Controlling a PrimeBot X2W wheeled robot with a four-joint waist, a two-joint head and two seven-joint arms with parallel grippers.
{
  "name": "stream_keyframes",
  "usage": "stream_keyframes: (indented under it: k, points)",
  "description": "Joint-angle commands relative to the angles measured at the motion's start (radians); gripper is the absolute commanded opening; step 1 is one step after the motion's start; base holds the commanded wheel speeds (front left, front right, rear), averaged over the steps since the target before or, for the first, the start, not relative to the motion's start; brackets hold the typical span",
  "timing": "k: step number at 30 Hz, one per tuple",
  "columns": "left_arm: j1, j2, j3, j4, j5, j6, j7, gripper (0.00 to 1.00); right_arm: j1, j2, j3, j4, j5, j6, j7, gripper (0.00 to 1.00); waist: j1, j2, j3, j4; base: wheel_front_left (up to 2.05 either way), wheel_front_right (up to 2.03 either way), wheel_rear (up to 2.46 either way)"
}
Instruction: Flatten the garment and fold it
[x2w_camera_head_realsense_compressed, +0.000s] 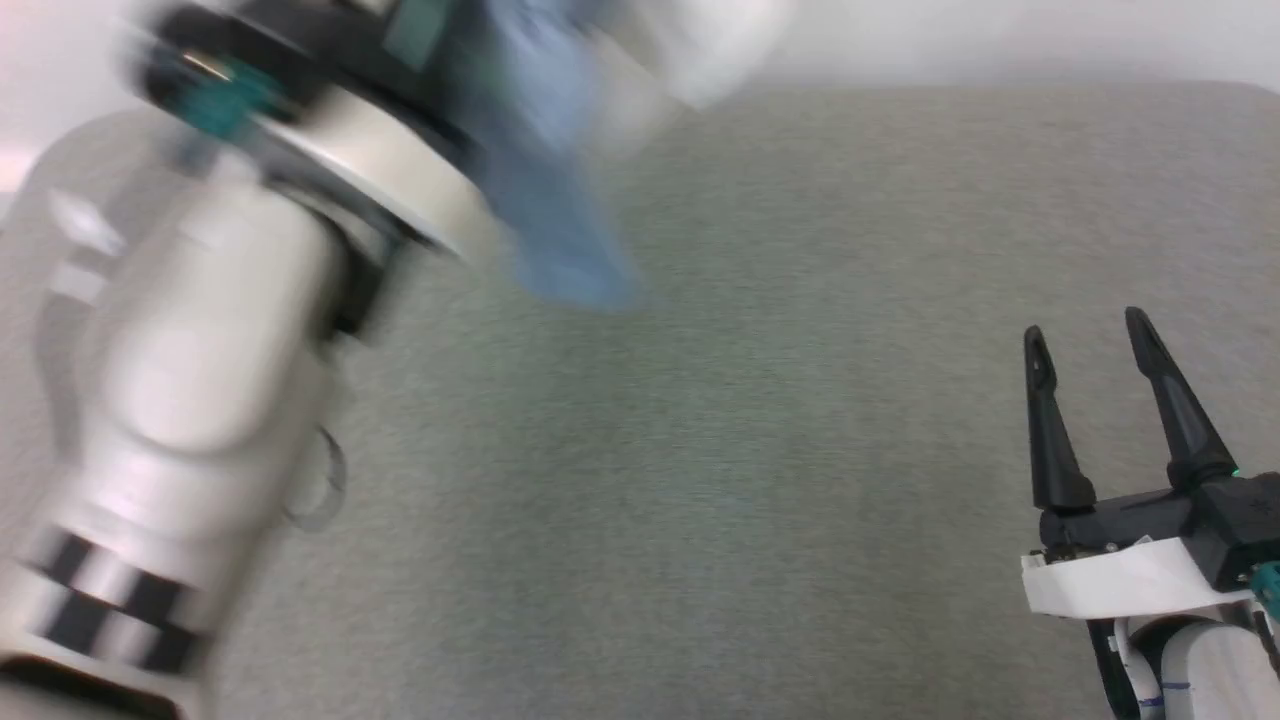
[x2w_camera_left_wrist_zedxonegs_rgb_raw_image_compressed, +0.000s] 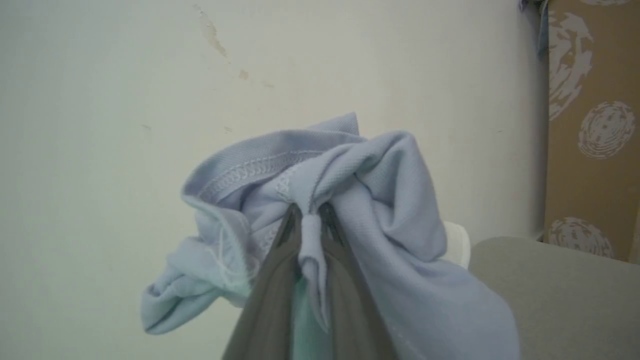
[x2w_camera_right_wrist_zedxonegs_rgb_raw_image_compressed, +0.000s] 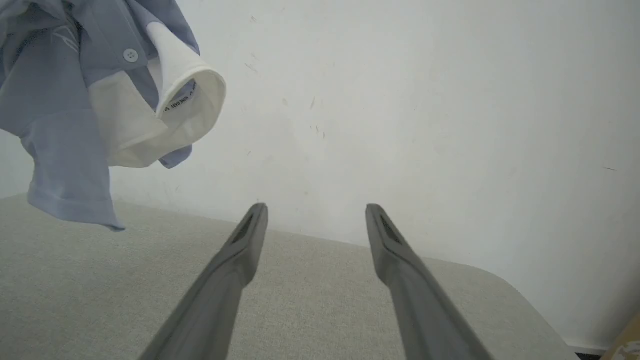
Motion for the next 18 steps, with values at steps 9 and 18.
stream_keyframes:
  k: [9, 18]
  points:
    - [0.348, -0.214, -0.289, 0.069, 0.030, -0.002, 0.039, 0.00, 0.002, 0.002, -0.033, 0.035, 0.025, -0.002, -0.009, 1.00, 0.0003, -0.0001, 0.026, -0.160, 0.00, 0.00, 0.00]
    - [0.420, -0.260, -0.362, 0.090, 0.034, -0.008, 0.019, 1.00, 0.017, 0.003, -0.048, 0.084, 0.017, -0.002, -0.011, 1.00, 0.0003, -0.0001, -0.016, -0.123, 0.00, 0.00, 0.00]
